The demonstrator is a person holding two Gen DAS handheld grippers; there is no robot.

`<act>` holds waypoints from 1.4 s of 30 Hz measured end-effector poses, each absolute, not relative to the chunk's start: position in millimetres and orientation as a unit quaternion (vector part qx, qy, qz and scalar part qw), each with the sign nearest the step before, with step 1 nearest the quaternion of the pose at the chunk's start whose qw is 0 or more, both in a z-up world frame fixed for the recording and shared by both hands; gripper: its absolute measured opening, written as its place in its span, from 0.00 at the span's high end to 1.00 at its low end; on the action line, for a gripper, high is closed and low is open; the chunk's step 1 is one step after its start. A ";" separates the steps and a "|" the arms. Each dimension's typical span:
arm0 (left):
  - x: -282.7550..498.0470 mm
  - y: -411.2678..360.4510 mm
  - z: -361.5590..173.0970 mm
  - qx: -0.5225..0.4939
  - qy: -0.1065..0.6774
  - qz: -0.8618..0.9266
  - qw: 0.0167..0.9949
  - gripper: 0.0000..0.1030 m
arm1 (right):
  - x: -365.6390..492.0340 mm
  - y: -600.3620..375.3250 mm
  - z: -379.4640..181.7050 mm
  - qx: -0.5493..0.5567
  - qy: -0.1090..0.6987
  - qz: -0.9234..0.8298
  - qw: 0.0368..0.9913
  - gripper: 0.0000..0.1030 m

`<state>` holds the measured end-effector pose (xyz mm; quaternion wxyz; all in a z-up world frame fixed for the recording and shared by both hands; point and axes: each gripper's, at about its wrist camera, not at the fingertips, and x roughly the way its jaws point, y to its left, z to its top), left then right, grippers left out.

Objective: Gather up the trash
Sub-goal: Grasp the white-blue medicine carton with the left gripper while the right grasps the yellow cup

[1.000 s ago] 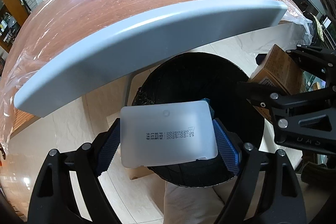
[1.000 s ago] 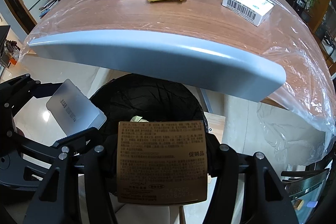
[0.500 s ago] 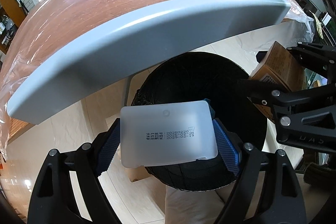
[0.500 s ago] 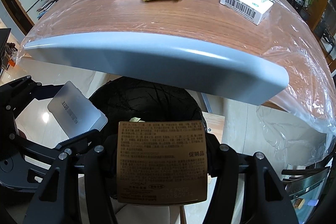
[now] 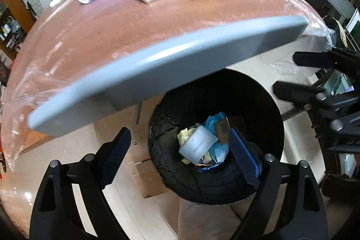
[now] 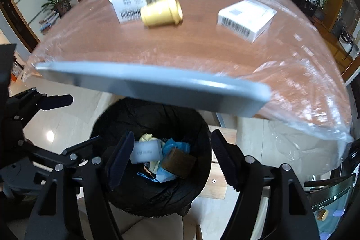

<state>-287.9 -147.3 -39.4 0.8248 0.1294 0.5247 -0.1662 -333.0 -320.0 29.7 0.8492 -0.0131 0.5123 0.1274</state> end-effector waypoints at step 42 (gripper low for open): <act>-124.3 -151.5 24.6 0.004 0.507 -0.155 0.848 0.05 | -223.3 -262.9 44.8 -0.114 0.463 0.137 0.868 0.32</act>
